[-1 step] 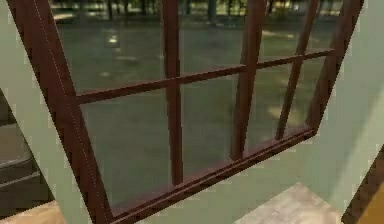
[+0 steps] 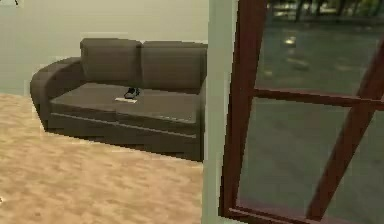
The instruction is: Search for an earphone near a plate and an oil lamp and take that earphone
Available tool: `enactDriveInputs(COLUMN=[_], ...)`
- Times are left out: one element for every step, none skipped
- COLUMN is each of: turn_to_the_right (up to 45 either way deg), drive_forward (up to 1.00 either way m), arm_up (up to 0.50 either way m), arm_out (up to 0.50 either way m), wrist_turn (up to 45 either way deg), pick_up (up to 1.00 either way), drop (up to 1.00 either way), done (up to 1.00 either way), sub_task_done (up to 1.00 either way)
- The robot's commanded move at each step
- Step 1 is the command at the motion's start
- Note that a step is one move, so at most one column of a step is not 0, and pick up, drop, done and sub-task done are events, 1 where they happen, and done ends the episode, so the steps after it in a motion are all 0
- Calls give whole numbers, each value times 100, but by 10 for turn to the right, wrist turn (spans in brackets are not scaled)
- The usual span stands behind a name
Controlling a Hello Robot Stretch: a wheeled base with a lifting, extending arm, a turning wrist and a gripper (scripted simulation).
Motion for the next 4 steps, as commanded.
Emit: enactDriveInputs(turn_to_the_right=[-390,0,0,-330], drive_forward=[0,100,80,0], arm_up=[0,0,0,0], arm_out=[0,0,0,0], wrist_turn=[0,0,0,0], pick_up=[0,0,0,0], drop=[0,0,0,0], done=[0,0,0,0], sub_task_done=[0,0,0,0])
